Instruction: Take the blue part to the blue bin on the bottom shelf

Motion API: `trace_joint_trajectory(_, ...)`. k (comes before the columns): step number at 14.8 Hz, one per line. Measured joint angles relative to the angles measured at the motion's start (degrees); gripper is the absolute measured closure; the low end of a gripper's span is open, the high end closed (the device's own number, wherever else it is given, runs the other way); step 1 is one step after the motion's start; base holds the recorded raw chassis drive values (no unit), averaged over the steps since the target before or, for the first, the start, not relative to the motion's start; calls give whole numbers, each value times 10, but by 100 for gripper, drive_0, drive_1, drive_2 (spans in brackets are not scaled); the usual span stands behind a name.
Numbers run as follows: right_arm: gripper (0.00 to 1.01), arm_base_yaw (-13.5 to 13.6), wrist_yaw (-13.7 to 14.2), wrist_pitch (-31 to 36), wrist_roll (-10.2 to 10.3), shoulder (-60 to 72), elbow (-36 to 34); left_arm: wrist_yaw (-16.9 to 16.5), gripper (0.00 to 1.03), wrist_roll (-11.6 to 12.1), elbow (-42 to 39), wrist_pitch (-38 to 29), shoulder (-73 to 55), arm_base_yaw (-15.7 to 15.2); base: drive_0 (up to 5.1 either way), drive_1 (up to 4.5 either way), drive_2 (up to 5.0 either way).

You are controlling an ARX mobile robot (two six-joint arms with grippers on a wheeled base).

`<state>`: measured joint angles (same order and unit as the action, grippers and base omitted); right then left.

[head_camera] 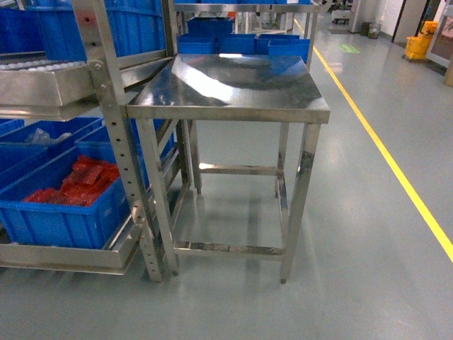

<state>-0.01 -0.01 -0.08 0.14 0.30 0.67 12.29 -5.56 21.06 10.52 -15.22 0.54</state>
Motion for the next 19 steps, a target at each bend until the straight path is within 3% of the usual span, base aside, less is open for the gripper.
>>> trace_joint_trajectory(15, 3, 0, 0, -5, 0, 0, 0, 0, 59, 0, 0, 2, -3, 0, 12, 429, -406)
trace_joint_trajectory(19, 3, 0, 0, -2, 0, 0, 0, -1, 59, 0, 0, 0, 0, 1, -472, 264, 264)
